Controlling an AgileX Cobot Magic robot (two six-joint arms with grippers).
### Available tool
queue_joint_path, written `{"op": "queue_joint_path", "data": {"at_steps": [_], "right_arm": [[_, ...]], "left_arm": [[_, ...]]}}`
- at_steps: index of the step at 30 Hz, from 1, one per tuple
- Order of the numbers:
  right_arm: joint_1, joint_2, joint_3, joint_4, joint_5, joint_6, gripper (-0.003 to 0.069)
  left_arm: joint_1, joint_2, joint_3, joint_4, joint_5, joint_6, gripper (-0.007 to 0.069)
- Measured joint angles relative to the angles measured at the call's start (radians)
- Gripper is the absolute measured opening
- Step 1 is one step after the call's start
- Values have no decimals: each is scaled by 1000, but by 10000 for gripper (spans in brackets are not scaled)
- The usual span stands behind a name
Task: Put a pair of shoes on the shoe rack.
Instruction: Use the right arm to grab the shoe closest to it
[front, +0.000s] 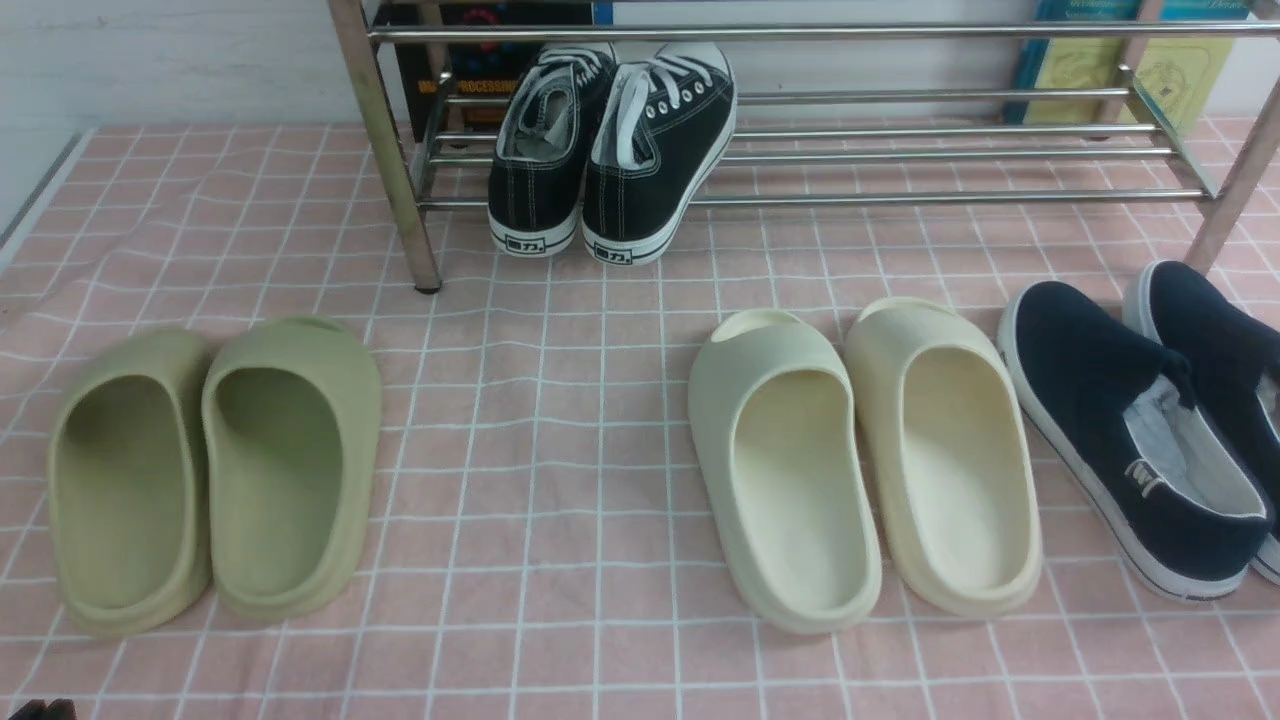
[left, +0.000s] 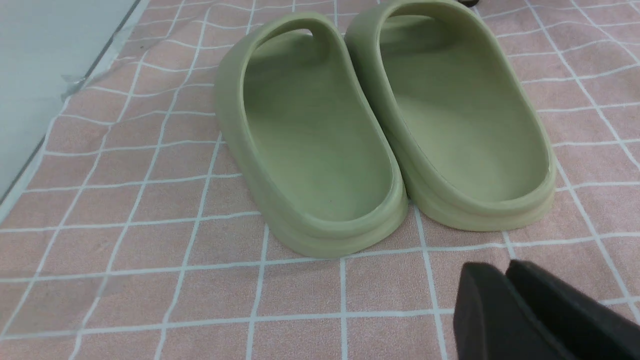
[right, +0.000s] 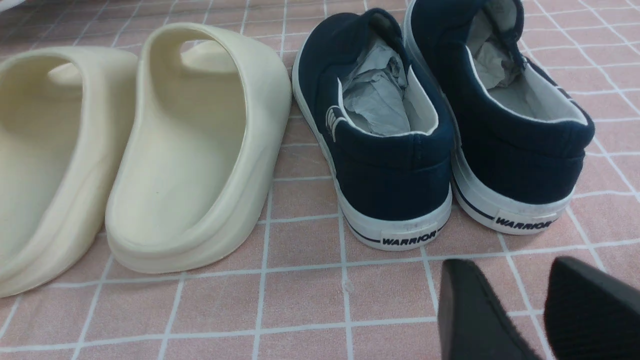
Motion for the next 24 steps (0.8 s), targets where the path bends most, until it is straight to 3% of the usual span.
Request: {"op": "queue_joint_path", "data": {"at_steps": [24], "right_arm": [[0, 0, 0, 0, 0, 0, 239]], "left_arm": [[0, 0, 0, 0, 0, 0, 91]]}}
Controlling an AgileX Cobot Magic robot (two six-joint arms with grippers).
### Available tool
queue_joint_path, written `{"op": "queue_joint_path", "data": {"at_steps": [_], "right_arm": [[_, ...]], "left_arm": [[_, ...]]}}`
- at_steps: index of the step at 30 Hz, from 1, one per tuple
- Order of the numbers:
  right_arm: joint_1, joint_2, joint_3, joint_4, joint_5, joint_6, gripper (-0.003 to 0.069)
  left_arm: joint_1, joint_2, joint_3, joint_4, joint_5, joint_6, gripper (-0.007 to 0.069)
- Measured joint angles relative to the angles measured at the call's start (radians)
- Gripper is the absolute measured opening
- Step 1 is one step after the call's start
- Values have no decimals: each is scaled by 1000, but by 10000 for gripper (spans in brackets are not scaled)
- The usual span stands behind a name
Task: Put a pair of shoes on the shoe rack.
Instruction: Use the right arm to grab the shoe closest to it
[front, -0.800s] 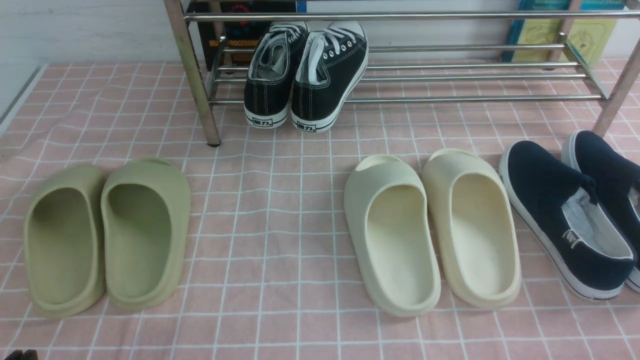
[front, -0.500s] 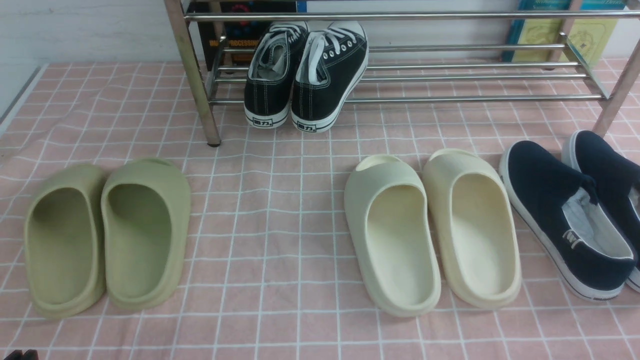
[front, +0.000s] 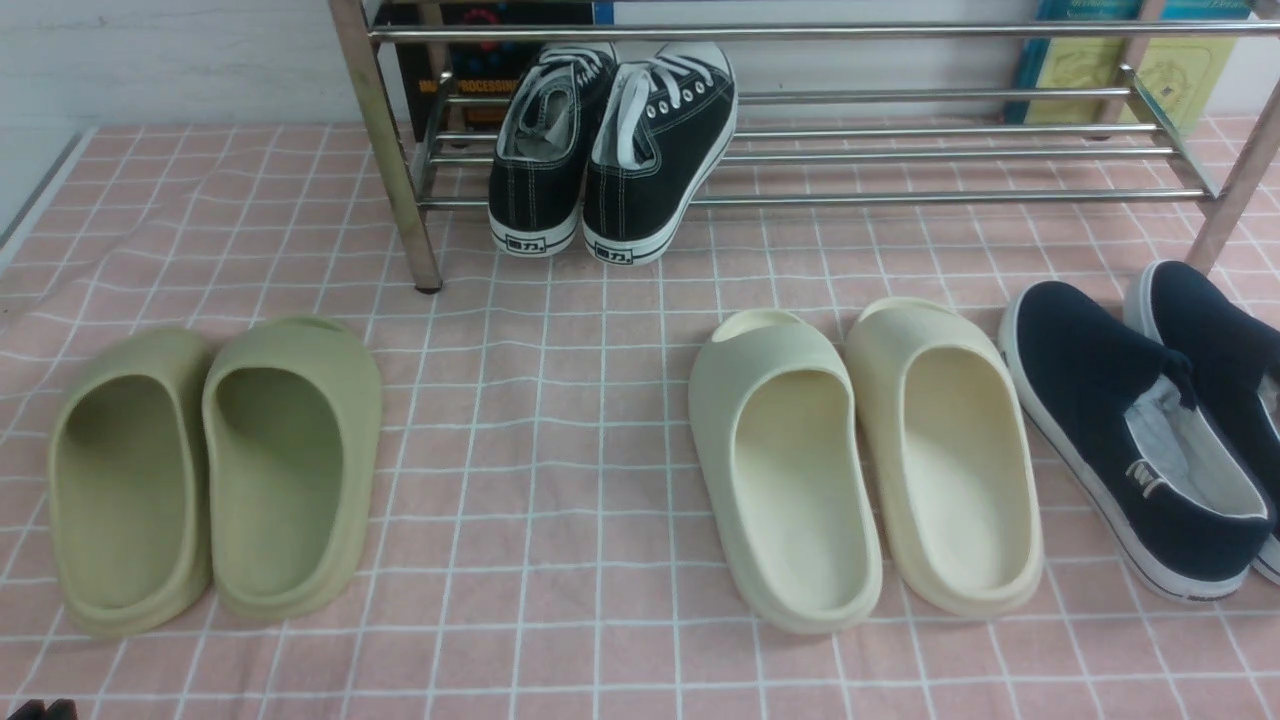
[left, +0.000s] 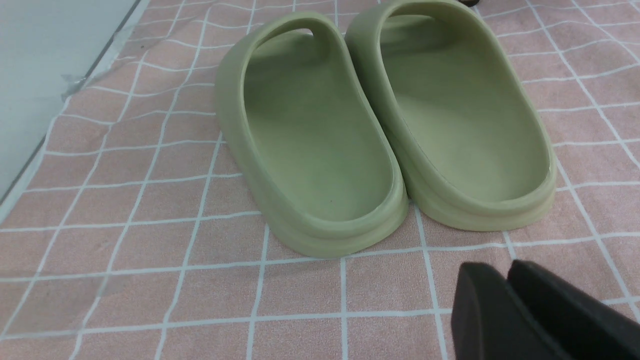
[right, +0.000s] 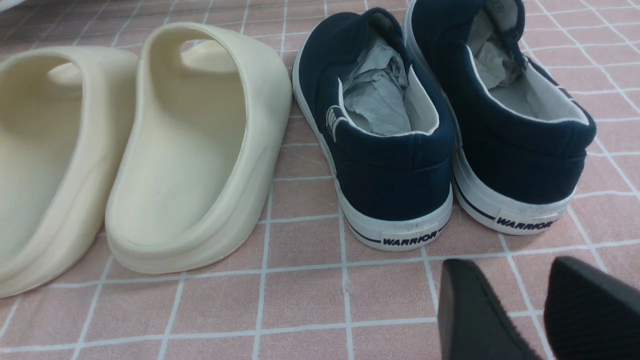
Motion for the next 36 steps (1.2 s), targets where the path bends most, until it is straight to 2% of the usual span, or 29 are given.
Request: {"op": "queue_joint_path", "data": {"at_steps": [27, 30, 36], "right_arm": [[0, 0, 0, 14, 0, 0, 239], [0, 0, 0, 39, 0, 0, 239], [0, 0, 1, 197, 0, 1, 240]], "left_arm": [[0, 0, 0, 0, 0, 0, 97], [0, 0, 0, 0, 0, 0, 97], [0, 0, 0, 0, 0, 0, 99]]}}
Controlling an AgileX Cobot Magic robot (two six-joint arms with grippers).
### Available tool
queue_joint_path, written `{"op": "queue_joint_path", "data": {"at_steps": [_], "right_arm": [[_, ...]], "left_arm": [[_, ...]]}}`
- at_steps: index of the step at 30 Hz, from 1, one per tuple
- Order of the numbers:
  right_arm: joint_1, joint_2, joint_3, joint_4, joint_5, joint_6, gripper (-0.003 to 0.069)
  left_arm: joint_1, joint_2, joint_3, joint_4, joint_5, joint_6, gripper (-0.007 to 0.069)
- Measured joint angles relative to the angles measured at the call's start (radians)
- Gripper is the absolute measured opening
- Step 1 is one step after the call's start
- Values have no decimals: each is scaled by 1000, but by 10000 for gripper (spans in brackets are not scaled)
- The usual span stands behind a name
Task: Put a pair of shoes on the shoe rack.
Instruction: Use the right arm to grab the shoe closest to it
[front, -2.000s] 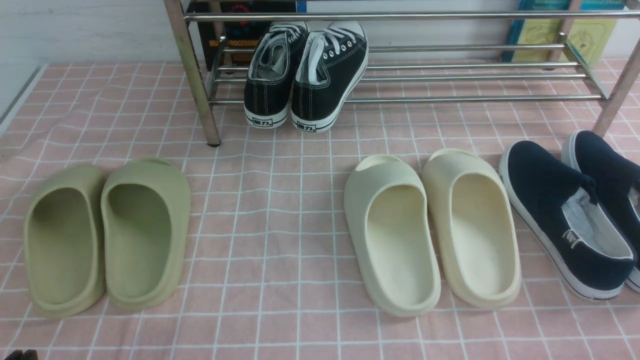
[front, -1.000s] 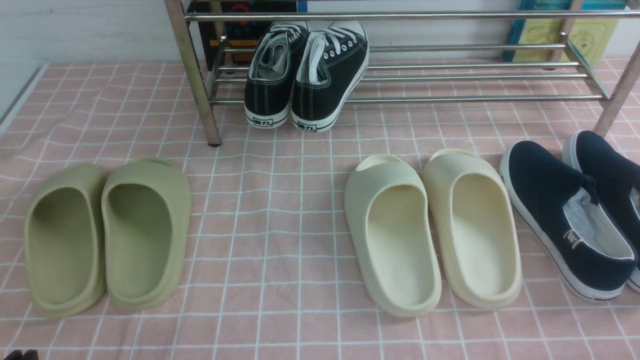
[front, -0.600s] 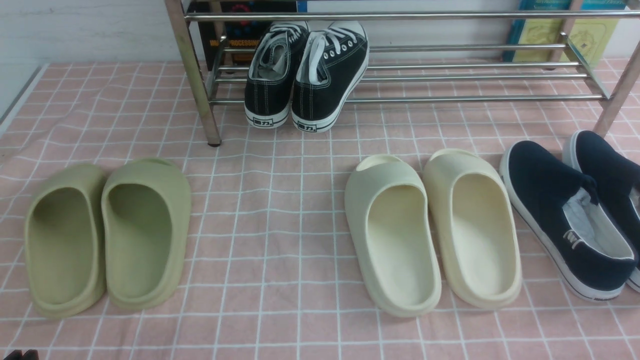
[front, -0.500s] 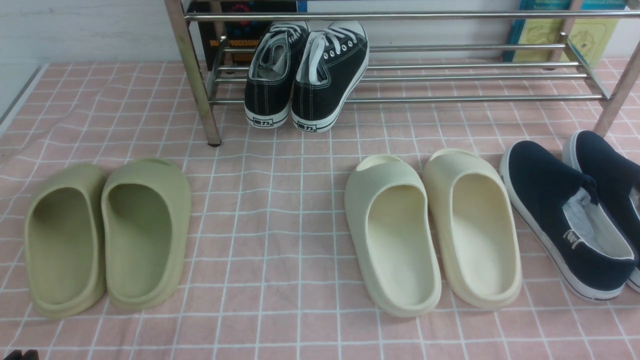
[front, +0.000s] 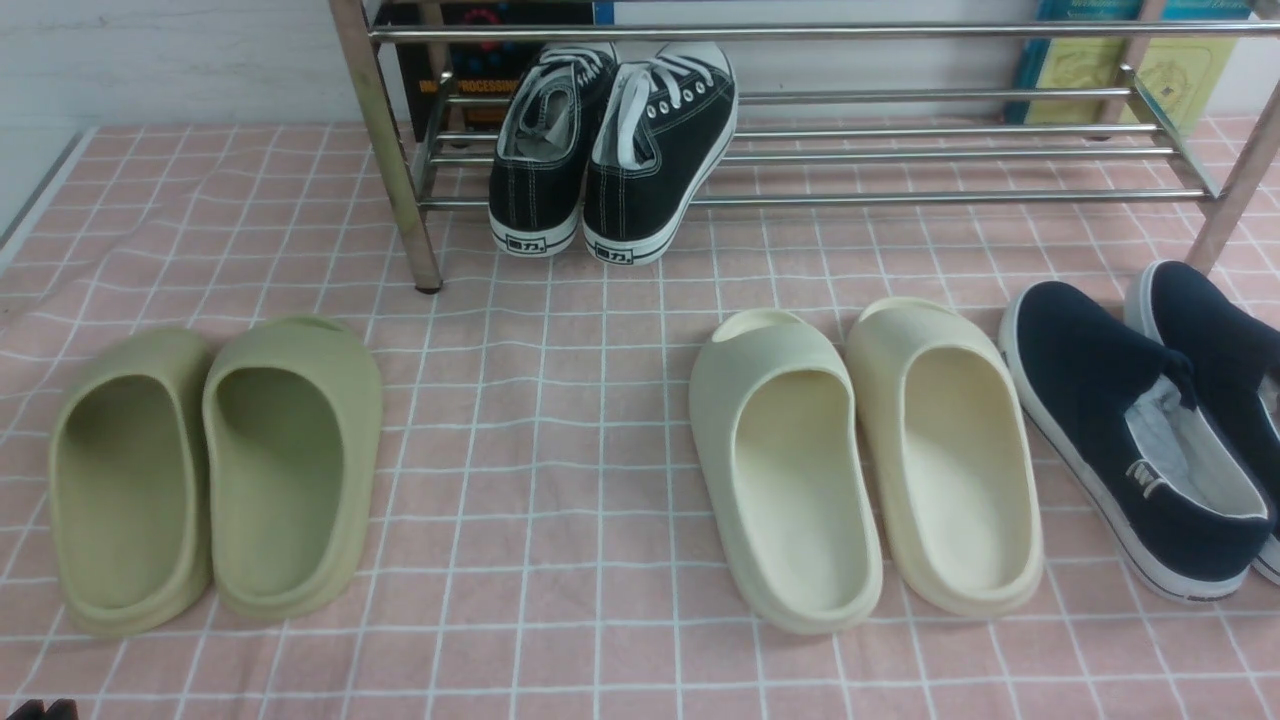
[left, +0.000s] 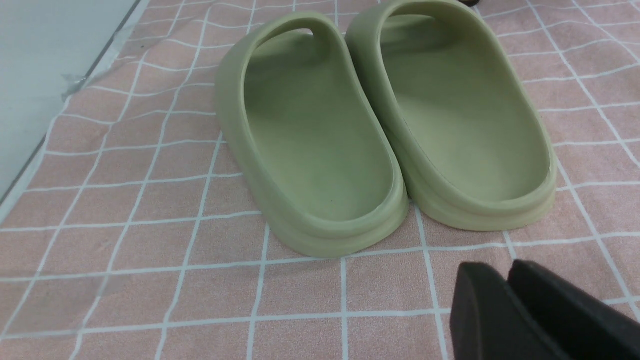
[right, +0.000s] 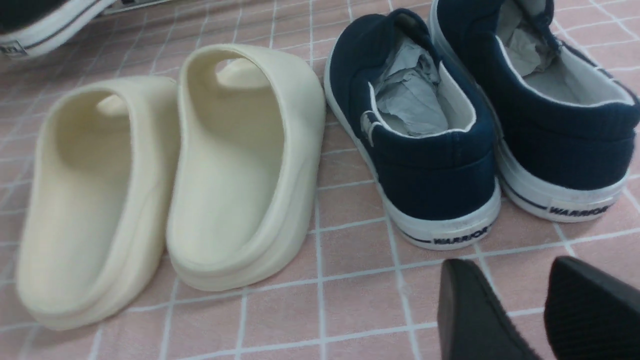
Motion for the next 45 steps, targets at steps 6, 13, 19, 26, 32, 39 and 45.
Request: {"op": "queue_joint_path", "data": {"at_steps": [6, 13, 19, 26, 32, 39, 45], "right_arm": [[0, 0, 8, 509, 37, 110, 240], [0, 0, 8, 618, -34, 90, 240], [0, 0, -34, 584, -99, -113, 224], [0, 243, -402, 288, 114, -235, -8], [5, 677, -856, -72, 626, -235, -19], [92, 1059, -1045, -187, 774, -235, -18], [157, 1295, -1046, -229, 695, -235, 59]], "left_arm": [[0, 0, 0, 0, 0, 0, 108], [0, 0, 0, 0, 0, 0, 111], [0, 0, 0, 0, 0, 0, 111], [0, 0, 0, 0, 0, 0, 113], [0, 0, 0, 0, 0, 0, 122], [0, 0, 0, 1, 0, 0, 125], [0, 0, 0, 1, 0, 0, 125]]}}
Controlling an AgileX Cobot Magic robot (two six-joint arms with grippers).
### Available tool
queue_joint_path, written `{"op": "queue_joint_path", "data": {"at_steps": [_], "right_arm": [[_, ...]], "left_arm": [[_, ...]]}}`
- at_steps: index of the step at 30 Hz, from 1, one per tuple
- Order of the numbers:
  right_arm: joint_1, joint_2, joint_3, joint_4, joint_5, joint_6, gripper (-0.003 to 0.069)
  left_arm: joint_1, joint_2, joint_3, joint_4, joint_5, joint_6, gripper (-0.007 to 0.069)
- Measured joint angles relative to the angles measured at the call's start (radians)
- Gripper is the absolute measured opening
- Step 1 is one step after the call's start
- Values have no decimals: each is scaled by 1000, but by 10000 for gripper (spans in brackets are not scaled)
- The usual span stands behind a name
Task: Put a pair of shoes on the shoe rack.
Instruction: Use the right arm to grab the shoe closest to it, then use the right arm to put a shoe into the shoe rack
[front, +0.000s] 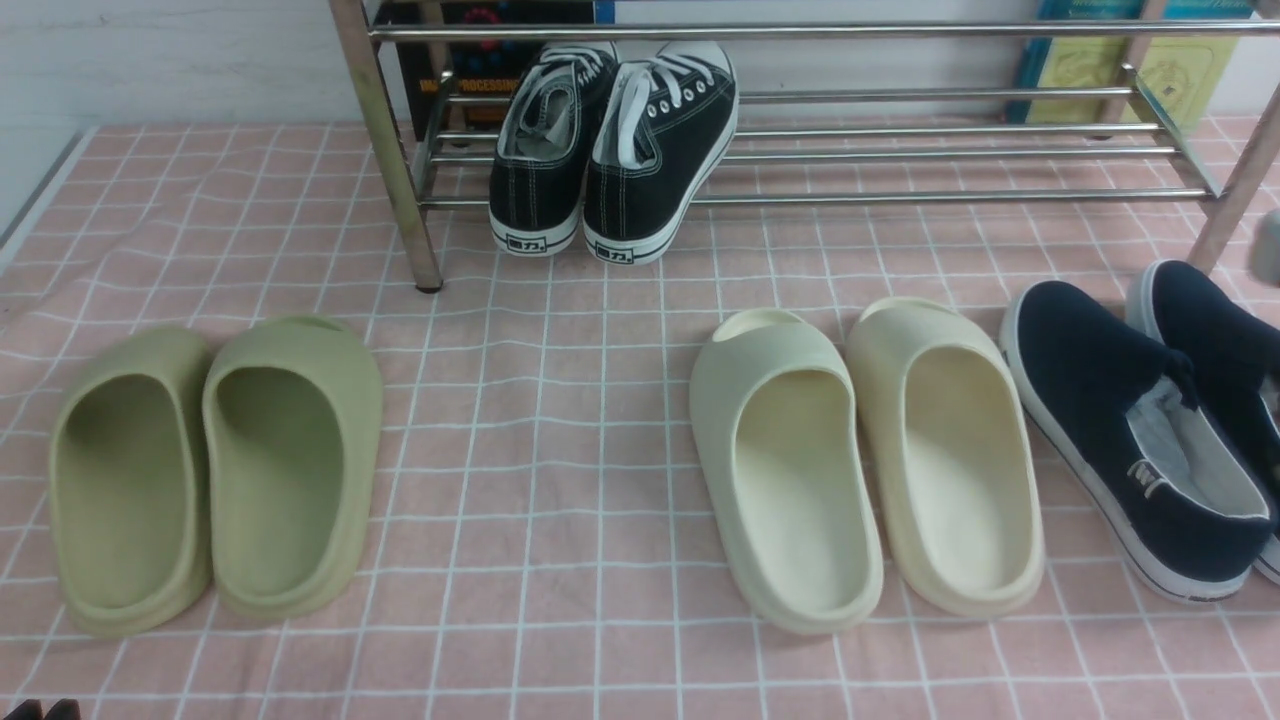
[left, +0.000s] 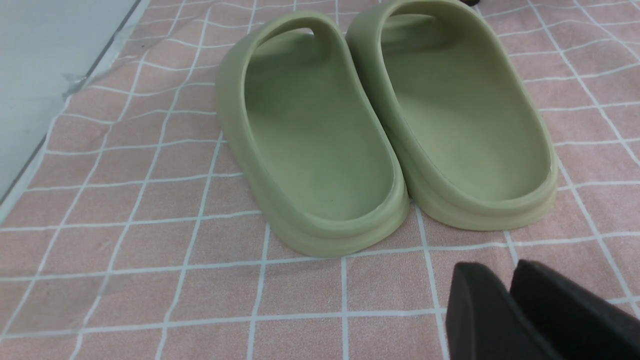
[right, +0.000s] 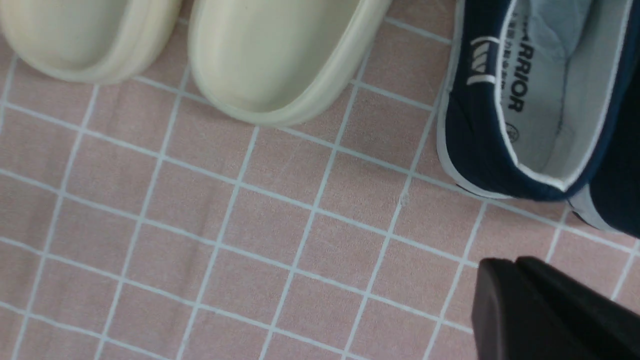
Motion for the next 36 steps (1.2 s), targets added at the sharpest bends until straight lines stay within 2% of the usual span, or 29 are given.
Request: {"op": "queue_joint_path", "data": {"at_steps": [2, 3, 4, 6, 7, 8, 10, 11, 14, 15, 17, 18, 20, 21, 29, 36], "right_arm": [[21, 71, -1, -24, -26, 1, 139], [39, 122, -1, -50, -52, 9, 218], [39, 129, -1, -55, -56, 11, 230], [55, 212, -2, -116, -114, 54, 379], [55, 218, -3, -124, -119, 58, 390], [55, 256, -5, -150, -151, 80, 443], [55, 301, -5, -183, -189, 109, 496], [55, 311, -5, -188, -196, 112, 500], [55, 372, -6, -192, -232, 123, 475], [55, 410, -6, -180, -247, 125, 393], [55, 432, -6, -176, -252, 127, 309], [55, 445, -6, -175, -252, 129, 205], [55, 446, -14, -163, -242, 133, 78], [56, 445, -23, -156, -228, 138, 38], [58, 366, -215, -152, -8, 145, 24], [58, 395, -441, -163, 19, 131, 24]], "left_arm": [[0, 0, 0, 0, 0, 0, 126], [0, 0, 0, 0, 0, 0, 127], [0, 0, 0, 0, 0, 0, 127], [0, 0, 0, 0, 0, 0, 127], [0, 0, 0, 0, 0, 0, 127], [0, 0, 0, 0, 0, 0, 127], [0, 0, 0, 0, 0, 0, 127], [0, 0, 0, 0, 0, 0, 128], [0, 0, 0, 0, 0, 0, 129], [0, 0, 0, 0, 0, 0, 129], [0, 0, 0, 0, 0, 0, 132], [0, 0, 0, 0, 0, 0, 134], [0, 0, 0, 0, 0, 0, 138], [0, 0, 0, 0, 0, 0, 140], [0, 0, 0, 0, 0, 0, 146], [0, 0, 0, 1, 0, 0, 148]]}}
